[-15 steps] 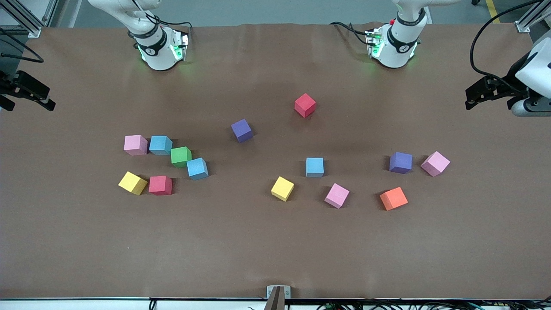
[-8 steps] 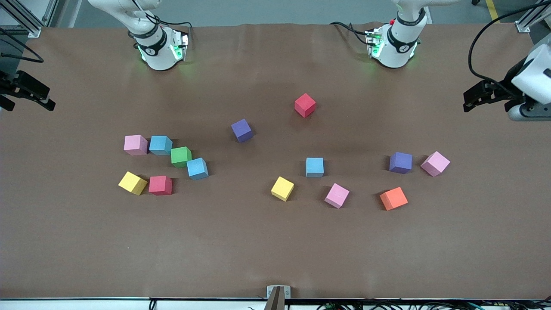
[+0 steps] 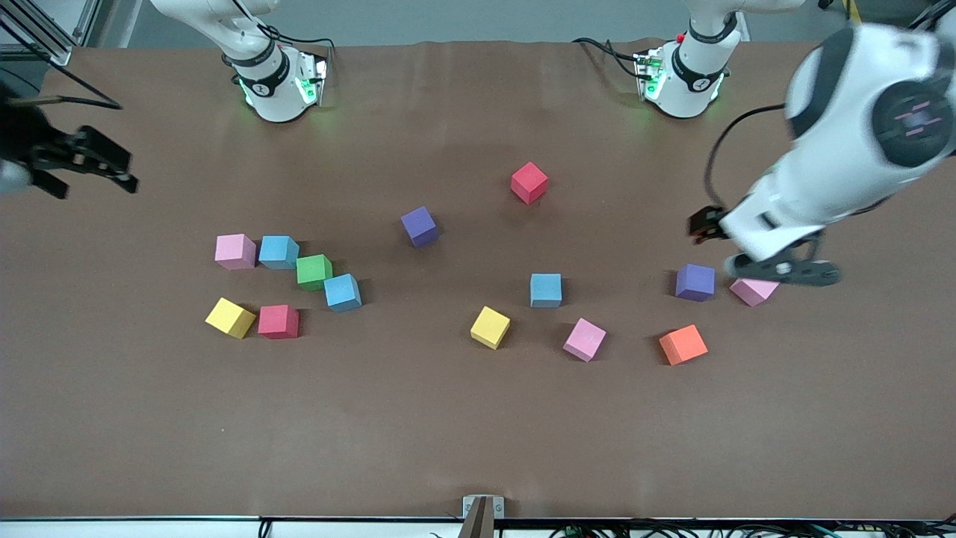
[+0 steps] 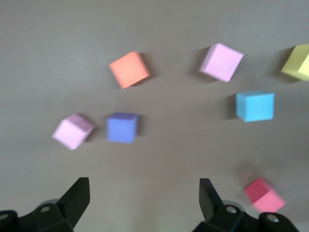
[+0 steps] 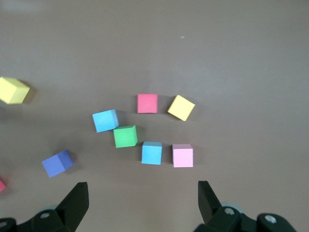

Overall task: Arrange 11 blocks into digit 3
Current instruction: 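Reach the right gripper to the purple cube while the left gripper reaches the red cube, then grasp the purple cube with the right gripper while the left gripper grasps the red cube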

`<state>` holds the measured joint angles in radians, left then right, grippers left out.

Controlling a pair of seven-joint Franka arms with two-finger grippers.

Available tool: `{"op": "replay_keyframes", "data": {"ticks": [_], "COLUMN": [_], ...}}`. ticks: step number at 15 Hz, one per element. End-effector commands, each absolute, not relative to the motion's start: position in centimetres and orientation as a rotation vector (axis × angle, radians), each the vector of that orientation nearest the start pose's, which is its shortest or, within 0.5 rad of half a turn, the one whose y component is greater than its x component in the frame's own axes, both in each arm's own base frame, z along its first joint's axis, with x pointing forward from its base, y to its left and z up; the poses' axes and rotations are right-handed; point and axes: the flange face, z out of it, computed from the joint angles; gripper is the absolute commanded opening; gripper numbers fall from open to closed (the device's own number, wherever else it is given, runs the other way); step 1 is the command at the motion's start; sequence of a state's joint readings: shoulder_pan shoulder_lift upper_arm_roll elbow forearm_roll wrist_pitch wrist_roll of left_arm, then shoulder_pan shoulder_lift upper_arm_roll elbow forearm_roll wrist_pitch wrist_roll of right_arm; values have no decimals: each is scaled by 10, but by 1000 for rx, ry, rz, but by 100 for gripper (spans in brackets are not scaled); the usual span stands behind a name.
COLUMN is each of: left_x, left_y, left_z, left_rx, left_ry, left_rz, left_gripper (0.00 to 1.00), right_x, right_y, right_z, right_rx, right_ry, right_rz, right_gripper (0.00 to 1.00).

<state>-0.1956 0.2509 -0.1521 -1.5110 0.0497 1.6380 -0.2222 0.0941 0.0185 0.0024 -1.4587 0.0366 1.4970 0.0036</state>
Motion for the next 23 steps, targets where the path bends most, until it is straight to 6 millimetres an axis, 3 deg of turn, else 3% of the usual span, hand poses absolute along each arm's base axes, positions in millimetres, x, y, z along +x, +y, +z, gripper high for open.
{"op": "replay_keyframes", "data": {"ticks": [1, 4, 7, 8, 9, 11, 14, 18, 23], "left_x": [595, 573, 540, 524, 511, 492, 464, 429, 389], "left_y": [-251, -291, -311, -319, -323, -324, -330, -340, -349], "left_z": [472, 437, 400, 394, 385, 371, 346, 326, 282], "left_rx": [-3079, -3040, -3031, -3033, -3019, -3007, -2998, -2973, -2983], "left_ry": [94, -71, -204, -264, -319, -399, -487, -705, -839], "left_rz": [180, 253, 383, 404, 404, 382, 345, 273, 213], "left_gripper": [100, 100, 100, 100, 100, 100, 100, 100, 100], "right_x": [566, 573, 578, 576, 576, 572, 572, 546, 476], "right_y": [97, 139, 192, 201, 207, 240, 271, 300, 329], "right_z": [629, 596, 553, 550, 541, 516, 460, 404, 328], "right_rx": [-3093, -3089, -3097, -3089, -3084, -3083, -3060, -3041, -2992], "right_ry": [-231, -336, -502, -525, -536, -619, -676, -753, -883], "right_rz": [34, 126, 228, 234, 261, 319, 385, 344, 147], "right_gripper": [100, 100, 100, 100, 100, 100, 100, 100, 100]}}
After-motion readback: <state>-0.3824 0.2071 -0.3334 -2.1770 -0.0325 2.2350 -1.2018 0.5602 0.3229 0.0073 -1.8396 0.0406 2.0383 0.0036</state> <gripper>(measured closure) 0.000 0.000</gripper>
